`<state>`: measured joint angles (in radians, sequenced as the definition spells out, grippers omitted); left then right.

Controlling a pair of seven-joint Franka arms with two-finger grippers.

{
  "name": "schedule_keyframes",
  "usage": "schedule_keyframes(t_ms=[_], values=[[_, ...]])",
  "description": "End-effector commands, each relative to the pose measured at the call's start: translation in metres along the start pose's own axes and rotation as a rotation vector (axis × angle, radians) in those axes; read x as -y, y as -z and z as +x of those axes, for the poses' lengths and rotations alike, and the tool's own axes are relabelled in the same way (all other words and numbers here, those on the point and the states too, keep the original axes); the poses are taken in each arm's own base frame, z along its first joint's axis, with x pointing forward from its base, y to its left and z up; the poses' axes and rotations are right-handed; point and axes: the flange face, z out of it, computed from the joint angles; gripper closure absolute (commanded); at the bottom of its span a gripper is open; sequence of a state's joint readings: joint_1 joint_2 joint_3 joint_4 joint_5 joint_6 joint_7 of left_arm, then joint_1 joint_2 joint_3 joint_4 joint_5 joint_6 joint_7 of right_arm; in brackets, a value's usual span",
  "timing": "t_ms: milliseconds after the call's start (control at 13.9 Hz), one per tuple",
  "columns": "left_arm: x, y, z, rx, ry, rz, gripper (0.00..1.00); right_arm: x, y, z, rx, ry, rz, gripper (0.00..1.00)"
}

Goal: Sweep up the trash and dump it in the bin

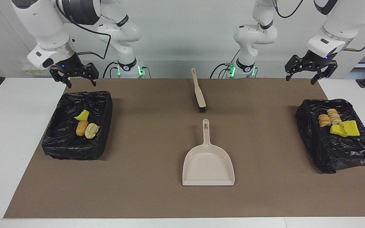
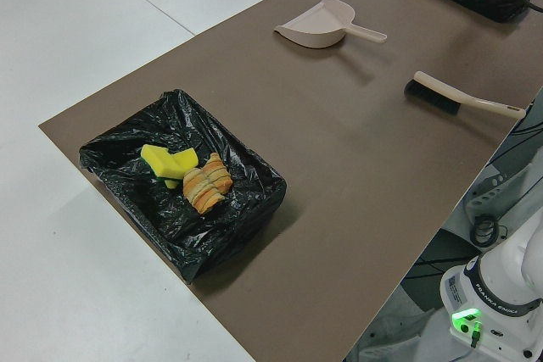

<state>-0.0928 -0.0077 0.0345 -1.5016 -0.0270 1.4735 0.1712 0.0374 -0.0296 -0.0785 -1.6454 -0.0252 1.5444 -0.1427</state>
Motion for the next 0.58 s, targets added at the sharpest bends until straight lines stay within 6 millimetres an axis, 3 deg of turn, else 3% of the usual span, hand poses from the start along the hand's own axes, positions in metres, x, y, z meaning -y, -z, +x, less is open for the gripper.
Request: schedule_keyframes(t_ms=[0,505], values=[[0.0037,0.0042,-0.0012,-0.005,0.000,-0.015,0.00,0.0016,0.0007,-0.0066,-0.009,0.023,0.012,0.00],[0.0039,0.0013,-0.0016,-0.002,0.009,-0.015,0.00,0.0022,0.0008,-0.0064,-0.010,0.025,0.010,0.00]])
